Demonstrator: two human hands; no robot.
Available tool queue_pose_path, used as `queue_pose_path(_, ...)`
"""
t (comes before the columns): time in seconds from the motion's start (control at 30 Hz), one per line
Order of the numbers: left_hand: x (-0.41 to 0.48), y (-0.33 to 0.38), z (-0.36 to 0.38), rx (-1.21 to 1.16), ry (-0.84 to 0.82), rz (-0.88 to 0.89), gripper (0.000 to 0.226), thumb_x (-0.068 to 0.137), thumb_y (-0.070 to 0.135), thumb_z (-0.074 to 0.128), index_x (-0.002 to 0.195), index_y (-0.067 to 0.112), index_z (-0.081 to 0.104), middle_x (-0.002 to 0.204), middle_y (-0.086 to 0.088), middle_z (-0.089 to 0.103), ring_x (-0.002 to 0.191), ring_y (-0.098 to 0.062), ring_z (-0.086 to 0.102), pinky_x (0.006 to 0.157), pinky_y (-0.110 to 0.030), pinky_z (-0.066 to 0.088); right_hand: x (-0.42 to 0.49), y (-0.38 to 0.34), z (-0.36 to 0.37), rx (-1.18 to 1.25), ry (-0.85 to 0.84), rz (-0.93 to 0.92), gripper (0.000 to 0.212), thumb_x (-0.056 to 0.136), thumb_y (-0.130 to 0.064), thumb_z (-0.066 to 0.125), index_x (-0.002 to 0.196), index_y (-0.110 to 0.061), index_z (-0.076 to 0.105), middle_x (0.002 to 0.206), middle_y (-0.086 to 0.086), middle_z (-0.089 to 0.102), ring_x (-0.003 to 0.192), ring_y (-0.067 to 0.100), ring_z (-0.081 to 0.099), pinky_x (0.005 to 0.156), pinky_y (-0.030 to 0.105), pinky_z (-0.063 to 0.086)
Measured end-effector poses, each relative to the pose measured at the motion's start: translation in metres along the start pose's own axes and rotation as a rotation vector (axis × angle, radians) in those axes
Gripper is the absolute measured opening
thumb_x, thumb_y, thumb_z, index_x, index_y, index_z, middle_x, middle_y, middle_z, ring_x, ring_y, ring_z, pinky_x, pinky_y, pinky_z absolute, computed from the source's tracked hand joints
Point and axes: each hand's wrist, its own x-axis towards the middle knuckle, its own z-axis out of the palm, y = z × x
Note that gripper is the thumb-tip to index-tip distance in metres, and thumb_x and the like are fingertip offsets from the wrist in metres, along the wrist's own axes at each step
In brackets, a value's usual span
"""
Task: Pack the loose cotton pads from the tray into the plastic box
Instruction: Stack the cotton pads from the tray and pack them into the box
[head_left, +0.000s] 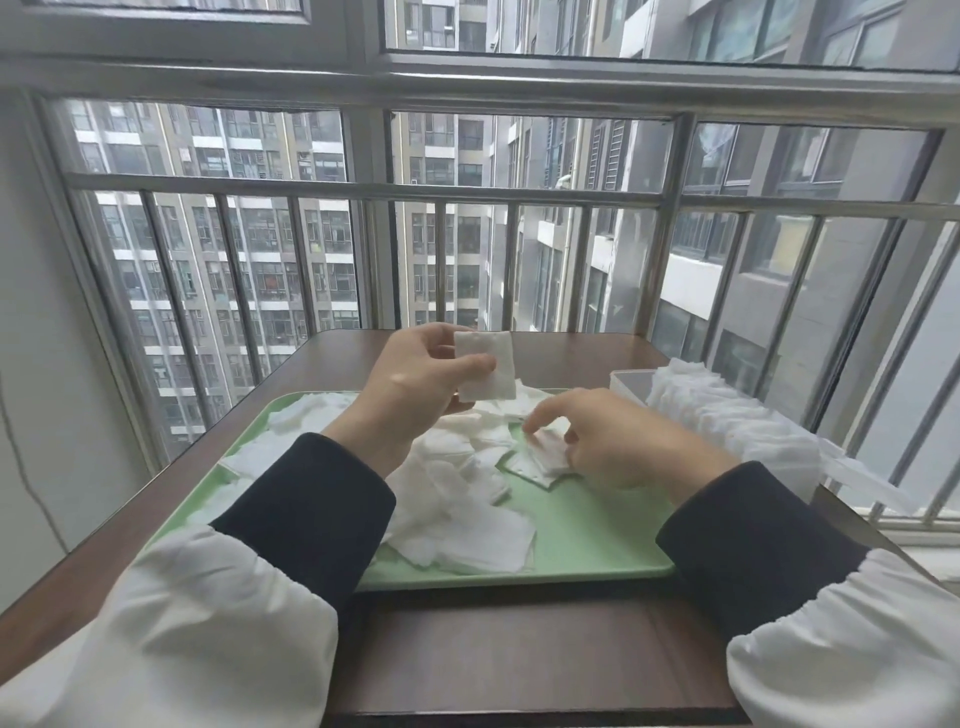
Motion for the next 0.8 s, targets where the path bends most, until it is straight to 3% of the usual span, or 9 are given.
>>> queue_pose_path(0.07, -0.001, 0.001, 0.0, 0.012, -0.002, 0.004, 0.016, 0.086, 0.009, 0.077, 0.099, 0.016, 0.071, 0.091, -0.003, 0.077, 0.082, -0.016, 0.076, 0.075, -0.031, 0.062, 0.0, 0.0, 0.001, 0.005, -0.04, -0.015, 0.064, 0.09, 0.002, 0.05, 0.139, -0.038, 0.051, 0.122, -0.019, 0.055, 0.109, 0.01, 0.052, 0.087, 0.024, 0.04)
queue_pose_path(0.13, -0.001, 0.002, 0.001, 0.018, -0.011, 0.013, 0.014, 0.087, 0.009, 0.076, 0.097, 0.017, 0.071, 0.084, 0.002, 0.077, 0.078, -0.012, 0.074, 0.072, -0.028, 0.06, 0.001, 0.001, 0.001, 0.016, -0.033, -0.031, 0.066, 0.089, -0.003, 0.055, 0.144, -0.036, 0.043, 0.131, -0.014, 0.057, 0.103, 0.01, 0.05, 0.086, 0.024, 0.04)
queue_pose_path(0.23, -0.003, 0.003, 0.002, 0.019, -0.007, 0.016, 0.013, 0.087, 0.009, 0.076, 0.095, 0.018, 0.071, 0.079, 0.006, 0.076, 0.075, -0.01, 0.073, 0.071, -0.027, 0.059, 0.004, 0.003, 0.0, 0.001, 0.028, -0.055, 0.065, 0.085, -0.009, 0.064, 0.143, -0.032, 0.044, 0.119, -0.01, 0.057, 0.092, 0.01, 0.048, 0.08, 0.022, 0.037)
queue_pose_path(0.3, -0.003, 0.003, 0.001, 0.022, 0.003, 0.014, 0.013, 0.087, 0.009, 0.076, 0.095, 0.019, 0.071, 0.08, 0.005, 0.076, 0.075, -0.01, 0.073, 0.074, -0.029, 0.059, 0.003, 0.003, -0.001, 0.005, 0.077, -0.075, 0.053, 0.083, -0.013, 0.067, 0.132, -0.031, 0.054, 0.106, -0.011, 0.058, 0.08, 0.004, 0.049, 0.072, 0.022, 0.037)
queue_pose_path(0.37, -0.003, 0.003, 0.001, 0.025, 0.012, 0.012, 0.013, 0.088, 0.01, 0.075, 0.096, 0.019, 0.071, 0.086, 0.001, 0.076, 0.079, -0.012, 0.073, 0.077, -0.031, 0.059, 0.001, 0.002, -0.002, 0.006, 0.117, -0.094, 0.02, 0.084, -0.019, 0.065, 0.1, -0.031, 0.065, 0.089, -0.013, 0.057, 0.077, 0.005, 0.051, 0.065, 0.021, 0.038)
queue_pose_path(0.43, -0.004, 0.003, 0.001, 0.026, 0.017, 0.009, 0.014, 0.088, 0.011, 0.076, 0.098, 0.019, 0.071, 0.092, -0.003, 0.077, 0.082, -0.014, 0.073, 0.08, -0.033, 0.059, -0.002, 0.001, -0.003, -0.02, 0.138, -0.107, 0.012, 0.083, -0.021, 0.061, 0.077, -0.031, 0.063, 0.082, -0.013, 0.055, 0.078, 0.011, 0.053, 0.063, 0.022, 0.042)
queue_pose_path(0.6, -0.003, 0.002, 0.001, 0.038, 0.028, 0.003, 0.013, 0.087, 0.012, 0.076, 0.098, 0.018, 0.071, 0.093, -0.004, 0.077, 0.086, -0.018, 0.074, 0.079, -0.033, 0.059, -0.007, -0.002, -0.008, 0.07, 0.194, -0.118, 0.011, 0.083, -0.018, 0.062, 0.081, -0.028, 0.065, 0.098, -0.009, 0.053, 0.091, 0.013, 0.055, 0.076, 0.027, 0.043)
queue_pose_path(0.7, -0.002, 0.001, 0.001, 0.027, 0.047, -0.006, 0.011, 0.088, 0.009, 0.075, 0.095, 0.016, 0.072, 0.09, -0.005, 0.075, 0.08, -0.014, 0.073, 0.075, -0.031, 0.063, -0.01, -0.009, -0.015, 0.245, 0.286, -0.138, 0.009, 0.081, -0.014, 0.063, 0.08, -0.022, 0.064, 0.105, -0.005, 0.066, 0.101, 0.017, 0.061, 0.086, 0.033, 0.05)
queue_pose_path(0.8, -0.003, 0.001, 0.001, 0.001, 0.053, -0.016, 0.009, 0.089, 0.007, 0.073, 0.095, 0.014, 0.073, 0.091, -0.007, 0.073, 0.077, -0.013, 0.072, 0.07, -0.03, 0.063, -0.011, -0.013, -0.02, 0.462, 0.377, -0.142, 0.008, 0.08, -0.007, 0.064, 0.081, -0.015, 0.066, 0.094, 0.0, 0.073, 0.086, 0.019, 0.067, 0.076, 0.036, 0.056)
